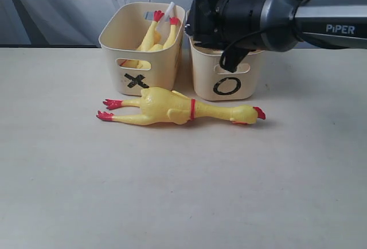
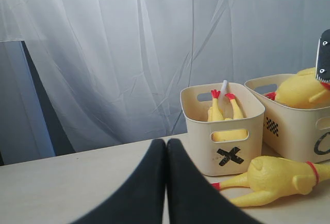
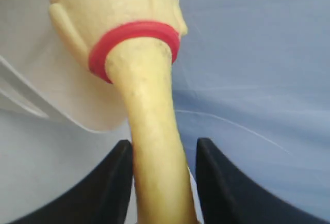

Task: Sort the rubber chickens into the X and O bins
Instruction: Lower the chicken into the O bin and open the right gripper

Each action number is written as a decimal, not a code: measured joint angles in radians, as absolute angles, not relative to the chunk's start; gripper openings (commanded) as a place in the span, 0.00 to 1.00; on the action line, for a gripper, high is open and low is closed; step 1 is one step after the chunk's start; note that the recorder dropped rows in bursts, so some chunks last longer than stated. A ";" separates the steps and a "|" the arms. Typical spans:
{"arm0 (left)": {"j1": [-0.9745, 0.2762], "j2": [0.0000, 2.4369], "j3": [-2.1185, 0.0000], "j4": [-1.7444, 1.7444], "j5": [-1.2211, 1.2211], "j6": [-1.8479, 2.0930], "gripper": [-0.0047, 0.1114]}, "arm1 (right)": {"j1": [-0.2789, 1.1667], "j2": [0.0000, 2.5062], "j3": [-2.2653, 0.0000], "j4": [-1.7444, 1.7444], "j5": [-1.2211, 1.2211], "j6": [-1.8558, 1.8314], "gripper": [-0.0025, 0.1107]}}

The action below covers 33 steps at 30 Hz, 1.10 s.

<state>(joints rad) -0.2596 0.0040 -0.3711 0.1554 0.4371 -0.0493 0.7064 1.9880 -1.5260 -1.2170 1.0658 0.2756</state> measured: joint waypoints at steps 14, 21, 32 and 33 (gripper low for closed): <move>-0.260 0.004 -0.371 0.155 0.437 -0.049 0.04 | 0.720 1.988 -1.526 -1.214 1.025 0.280 0.69; -0.260 0.004 -0.371 0.155 0.437 -0.049 0.04 | 0.720 1.988 -1.526 -1.228 1.018 0.281 0.70; -0.260 0.004 -0.371 0.155 0.437 -0.049 0.04 | 0.756 1.977 -1.526 -1.232 1.035 0.282 0.70; -0.260 0.004 -0.371 0.155 0.437 -0.049 0.04 | 0.767 1.971 -1.526 -1.232 1.027 0.280 0.70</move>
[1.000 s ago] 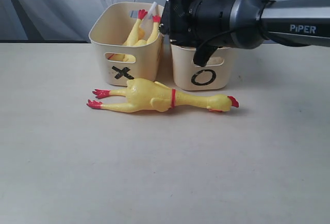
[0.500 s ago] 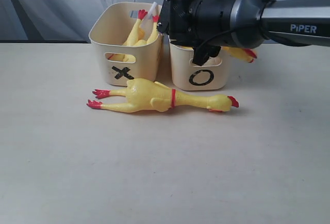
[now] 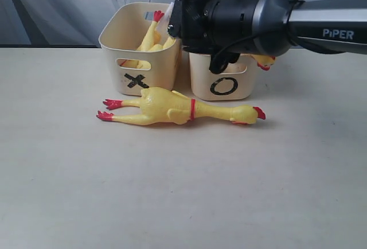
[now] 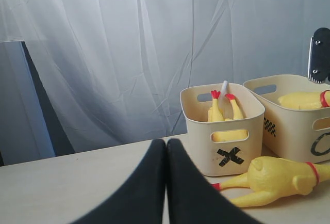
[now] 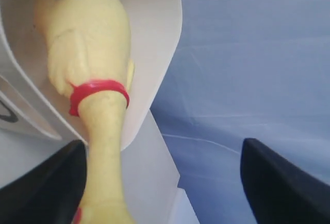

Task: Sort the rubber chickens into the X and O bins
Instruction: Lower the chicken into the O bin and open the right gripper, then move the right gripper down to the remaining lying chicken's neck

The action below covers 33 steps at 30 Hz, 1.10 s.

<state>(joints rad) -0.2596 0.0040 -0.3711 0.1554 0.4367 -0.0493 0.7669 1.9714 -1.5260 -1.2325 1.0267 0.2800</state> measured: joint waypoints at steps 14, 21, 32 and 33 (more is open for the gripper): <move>-0.260 0.004 -0.371 0.155 0.437 -0.049 0.04 | 0.931 1.879 -1.526 -1.141 0.841 0.469 0.70; -0.260 0.004 -0.371 0.155 0.437 -0.049 0.04 | 0.970 1.850 -1.526 -0.865 0.794 0.490 0.70; -0.260 0.004 -0.371 0.155 0.437 -0.047 0.04 | 1.041 1.817 -1.526 -0.655 0.900 0.226 0.69; -0.260 0.004 -0.371 0.155 0.437 -0.047 0.04 | 1.045 1.817 -1.526 -0.653 0.918 0.210 0.69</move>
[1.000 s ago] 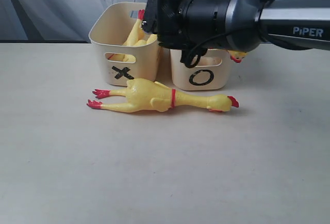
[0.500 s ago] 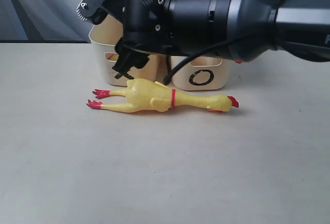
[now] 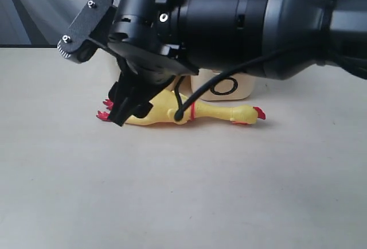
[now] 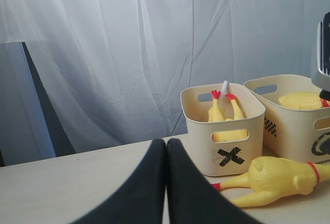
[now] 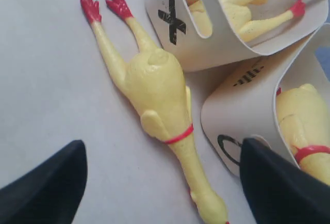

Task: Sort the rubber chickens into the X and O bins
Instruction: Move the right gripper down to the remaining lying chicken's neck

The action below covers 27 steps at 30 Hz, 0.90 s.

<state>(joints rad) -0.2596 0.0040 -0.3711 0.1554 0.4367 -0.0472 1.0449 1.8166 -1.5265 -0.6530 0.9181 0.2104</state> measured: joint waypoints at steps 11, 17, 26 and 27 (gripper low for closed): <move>-0.260 0.004 -0.371 0.155 0.437 -0.045 0.04 | 1.049 1.817 -1.449 -0.662 1.045 0.075 0.69; -0.260 0.004 -0.371 0.155 0.437 -0.045 0.04 | 1.045 1.832 -1.371 -0.721 1.006 0.044 0.69; -0.260 0.004 -0.371 0.162 0.437 -0.045 0.04 | 0.838 1.850 -1.364 -0.520 0.943 -0.135 0.67; -0.260 0.004 -0.371 0.162 0.437 -0.045 0.04 | 0.821 1.850 -1.364 -0.497 0.915 -0.189 0.65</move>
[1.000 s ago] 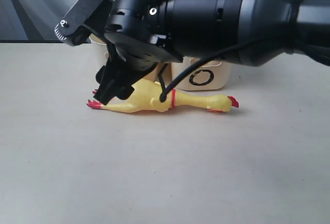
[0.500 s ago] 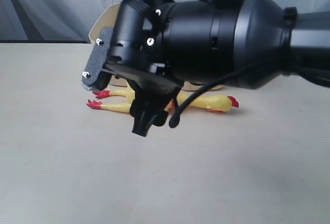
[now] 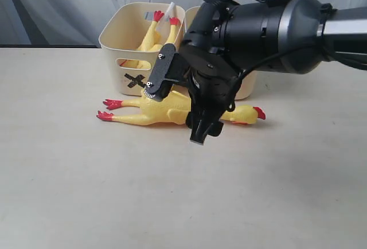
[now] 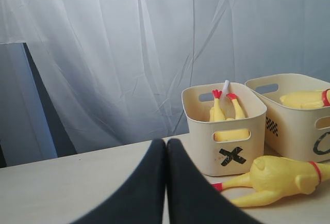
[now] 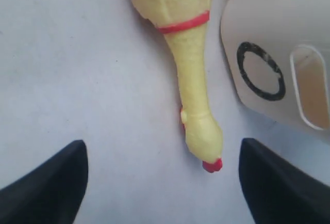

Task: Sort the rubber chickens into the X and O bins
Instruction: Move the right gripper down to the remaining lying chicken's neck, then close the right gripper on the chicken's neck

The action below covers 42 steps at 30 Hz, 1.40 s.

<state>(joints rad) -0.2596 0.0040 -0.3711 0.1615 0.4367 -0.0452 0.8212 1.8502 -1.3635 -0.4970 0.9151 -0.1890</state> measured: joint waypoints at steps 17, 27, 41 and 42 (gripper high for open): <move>-0.260 0.004 -0.371 0.162 0.439 -0.045 0.04 | 0.705 1.923 -1.364 -0.460 0.758 -0.420 0.64; -0.260 0.004 -0.371 0.162 0.439 -0.045 0.04 | 0.703 2.002 -1.364 -0.474 0.710 -0.437 0.64; -0.260 0.004 -0.371 0.162 0.439 -0.045 0.04 | 0.703 2.068 -1.364 -0.628 0.680 -0.331 0.64; -0.260 0.004 -0.371 0.162 0.439 -0.045 0.04 | 0.703 2.076 -1.364 -0.646 0.679 -0.313 0.64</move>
